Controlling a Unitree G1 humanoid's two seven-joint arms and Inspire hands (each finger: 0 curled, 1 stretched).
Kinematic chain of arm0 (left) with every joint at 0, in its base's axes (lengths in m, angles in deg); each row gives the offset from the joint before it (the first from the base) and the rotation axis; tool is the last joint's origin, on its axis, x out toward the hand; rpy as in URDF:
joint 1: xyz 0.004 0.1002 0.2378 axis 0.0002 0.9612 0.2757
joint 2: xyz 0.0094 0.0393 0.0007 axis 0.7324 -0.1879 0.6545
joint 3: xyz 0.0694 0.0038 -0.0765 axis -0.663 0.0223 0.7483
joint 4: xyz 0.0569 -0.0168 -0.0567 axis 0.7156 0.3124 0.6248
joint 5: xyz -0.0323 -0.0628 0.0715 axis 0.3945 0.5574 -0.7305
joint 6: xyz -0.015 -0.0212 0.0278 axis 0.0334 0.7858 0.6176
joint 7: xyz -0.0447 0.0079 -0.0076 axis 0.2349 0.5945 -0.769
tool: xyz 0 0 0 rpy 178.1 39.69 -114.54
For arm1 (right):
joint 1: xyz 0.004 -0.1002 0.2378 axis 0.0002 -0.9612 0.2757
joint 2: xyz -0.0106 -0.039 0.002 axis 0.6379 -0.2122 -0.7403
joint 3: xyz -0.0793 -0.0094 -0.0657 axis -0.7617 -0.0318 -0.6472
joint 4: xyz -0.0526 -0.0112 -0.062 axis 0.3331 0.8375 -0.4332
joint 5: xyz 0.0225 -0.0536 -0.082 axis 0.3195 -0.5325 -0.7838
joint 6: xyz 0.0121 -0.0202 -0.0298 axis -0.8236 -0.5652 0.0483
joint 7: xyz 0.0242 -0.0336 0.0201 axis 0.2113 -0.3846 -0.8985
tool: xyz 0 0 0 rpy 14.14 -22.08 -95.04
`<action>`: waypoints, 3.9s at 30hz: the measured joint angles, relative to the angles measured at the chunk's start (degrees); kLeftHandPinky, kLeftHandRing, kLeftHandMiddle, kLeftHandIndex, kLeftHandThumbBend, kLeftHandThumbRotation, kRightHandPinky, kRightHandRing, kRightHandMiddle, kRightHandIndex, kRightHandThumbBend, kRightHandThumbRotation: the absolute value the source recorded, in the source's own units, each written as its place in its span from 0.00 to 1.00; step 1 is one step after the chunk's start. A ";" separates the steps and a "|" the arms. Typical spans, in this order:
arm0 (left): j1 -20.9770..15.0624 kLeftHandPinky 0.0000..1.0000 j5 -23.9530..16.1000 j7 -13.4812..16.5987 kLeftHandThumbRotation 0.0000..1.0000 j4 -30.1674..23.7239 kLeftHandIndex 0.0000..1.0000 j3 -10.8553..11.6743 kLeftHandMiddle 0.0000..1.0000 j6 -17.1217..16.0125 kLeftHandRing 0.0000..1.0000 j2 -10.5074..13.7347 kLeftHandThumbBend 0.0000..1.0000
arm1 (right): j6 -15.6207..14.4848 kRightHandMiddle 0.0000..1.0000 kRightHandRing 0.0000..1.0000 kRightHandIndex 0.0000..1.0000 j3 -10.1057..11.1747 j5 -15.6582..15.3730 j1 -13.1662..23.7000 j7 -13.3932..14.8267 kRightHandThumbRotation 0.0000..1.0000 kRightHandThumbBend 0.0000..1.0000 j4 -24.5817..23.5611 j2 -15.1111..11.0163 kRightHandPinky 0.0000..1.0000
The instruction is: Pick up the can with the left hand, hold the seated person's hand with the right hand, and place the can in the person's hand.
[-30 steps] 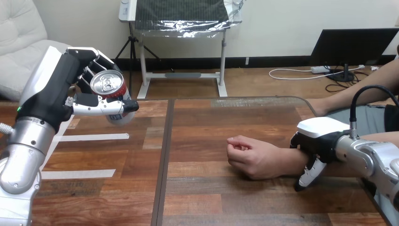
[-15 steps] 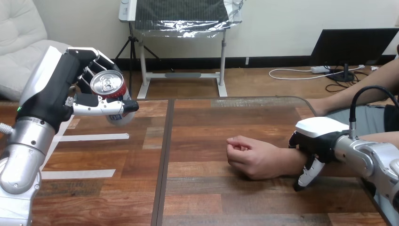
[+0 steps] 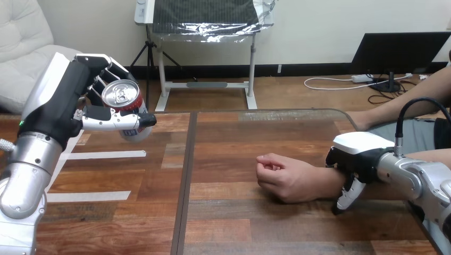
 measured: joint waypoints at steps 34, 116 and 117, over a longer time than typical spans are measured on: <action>-0.03 0.27 0.16 -0.03 0.00 0.32 0.42 -0.07 0.38 -0.31 0.33 -0.44 0.72 | 2.43 0.40 0.34 0.40 1.30 2.53 -0.72 2.83 0.18 0.77 0.68 -0.35 0.30; -15.85 0.30 1.73 2.30 0.00 27.48 0.43 -9.17 0.40 -4.35 0.36 -11.80 0.70 | 3.54 0.40 0.36 0.39 9.68 12.21 -3.28 -4.16 0.21 0.79 -17.50 -2.49 0.33; -16.09 0.30 1.73 2.42 0.00 27.85 0.43 -9.23 0.40 -4.35 0.36 -11.97 0.70 | 3.31 0.40 0.36 0.40 9.72 12.28 -3.34 -4.36 0.21 0.79 -17.78 -2.48 0.33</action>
